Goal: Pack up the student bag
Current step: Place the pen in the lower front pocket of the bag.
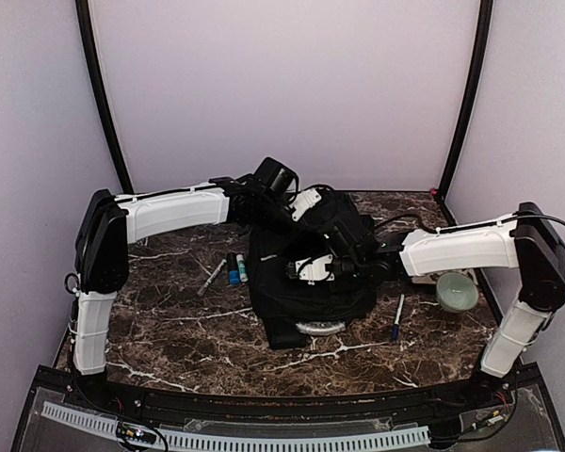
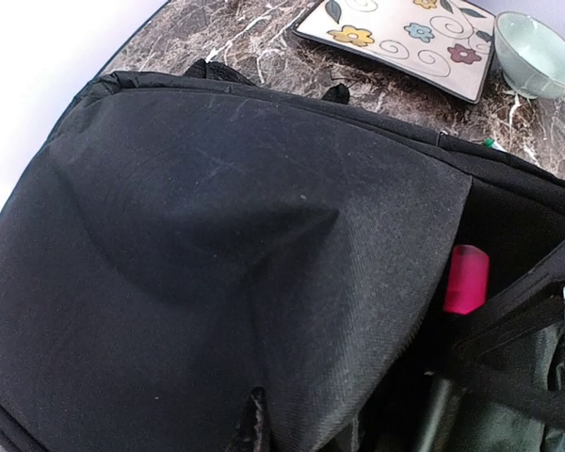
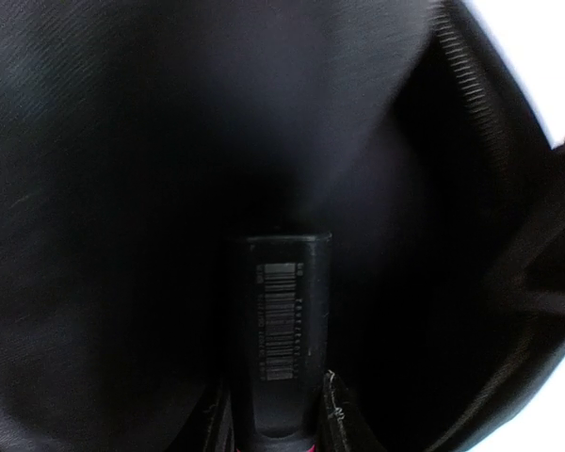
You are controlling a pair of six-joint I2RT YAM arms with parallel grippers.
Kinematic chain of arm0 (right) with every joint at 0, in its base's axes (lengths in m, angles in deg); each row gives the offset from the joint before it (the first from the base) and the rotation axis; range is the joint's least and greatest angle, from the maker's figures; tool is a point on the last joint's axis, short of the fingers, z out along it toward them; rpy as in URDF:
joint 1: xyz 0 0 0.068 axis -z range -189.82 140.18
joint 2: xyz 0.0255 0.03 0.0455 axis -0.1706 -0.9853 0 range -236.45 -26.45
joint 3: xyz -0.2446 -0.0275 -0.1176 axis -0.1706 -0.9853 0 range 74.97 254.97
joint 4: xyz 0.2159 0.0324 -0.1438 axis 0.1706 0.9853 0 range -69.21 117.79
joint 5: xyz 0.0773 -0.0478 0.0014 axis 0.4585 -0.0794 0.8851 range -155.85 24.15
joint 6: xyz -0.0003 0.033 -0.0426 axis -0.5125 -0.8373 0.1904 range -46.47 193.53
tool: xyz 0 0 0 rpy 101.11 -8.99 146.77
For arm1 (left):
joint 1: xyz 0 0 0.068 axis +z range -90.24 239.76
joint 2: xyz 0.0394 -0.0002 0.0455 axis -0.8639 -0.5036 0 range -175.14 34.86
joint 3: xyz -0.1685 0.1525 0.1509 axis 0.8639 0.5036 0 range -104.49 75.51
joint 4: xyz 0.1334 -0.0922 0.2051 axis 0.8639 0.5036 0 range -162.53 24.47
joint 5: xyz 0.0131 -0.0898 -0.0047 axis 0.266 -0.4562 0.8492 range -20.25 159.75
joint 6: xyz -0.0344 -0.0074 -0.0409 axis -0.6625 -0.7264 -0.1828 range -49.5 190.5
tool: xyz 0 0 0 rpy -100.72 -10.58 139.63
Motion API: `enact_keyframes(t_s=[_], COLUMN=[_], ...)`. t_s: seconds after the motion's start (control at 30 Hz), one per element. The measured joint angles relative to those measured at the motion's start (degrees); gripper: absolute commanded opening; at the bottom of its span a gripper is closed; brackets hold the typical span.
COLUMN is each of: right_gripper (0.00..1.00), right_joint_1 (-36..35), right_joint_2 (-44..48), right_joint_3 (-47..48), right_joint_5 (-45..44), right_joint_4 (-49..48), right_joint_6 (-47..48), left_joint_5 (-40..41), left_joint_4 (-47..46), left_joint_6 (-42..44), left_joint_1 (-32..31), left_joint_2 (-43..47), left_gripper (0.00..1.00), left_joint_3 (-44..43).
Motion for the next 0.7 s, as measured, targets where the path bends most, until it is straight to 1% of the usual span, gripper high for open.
enact_keyframes(t_s=[0.13, 0.3, 0.4, 0.43, 0.53, 0.57, 0.63, 0.7], right_gripper=[0.11, 0.11, 0.12, 0.15, 0.37, 0.41, 0.43, 0.44], right_joint_1=[0.0, 0.0, 0.02, 0.02, 0.02, 0.02, 0.02, 0.0], right_joint_2=[-1.38, -4.17, -6.45, -7.21, -8.61, -8.79, -9.38, -9.51], right_joint_3=[2.73, 2.89, 2.29, 1.86, -0.68, -1.97, -4.37, -5.05], right_joint_5=[-1.2, -2.21, -4.72, -5.64, -8.31, -9.18, -11.15, -11.82], right_joint_4=[-1.64, -5.77, -10.08, -12.04, -19.96, -23.28, -30.36, -32.63], right_joint_6=[0.94, 2.25, 4.02, 4.74, 6.84, 7.78, 9.55, 10.1], left_joint_5=[-0.76, -1.9, -2.71, -2.95, -3.37, -3.39, -3.39, -3.34], left_joint_4=[0.0, 0.17, 0.48, 0.57, 0.83, 0.85, 0.85, 0.81], left_joint_6=[-1.14, -2.43, -2.84, -2.89, -3.06, -3.08, -3.08, -3.06], left_joint_1=[0.0, 0.0, 0.0, 0.0, 0.0, 0.0, 0.0, 0.0], left_joint_2=[0.02, 0.09, 0.22, 0.33, 0.55, 0.57, 0.59, 0.63], left_gripper=[0.0, 0.0, 0.0, 0.0, 0.0, 0.0, 0.0, 0.0], left_joint_3=[0.0, 0.0, 0.0, 0.0, 0.0, 0.0, 0.0, 0.0])
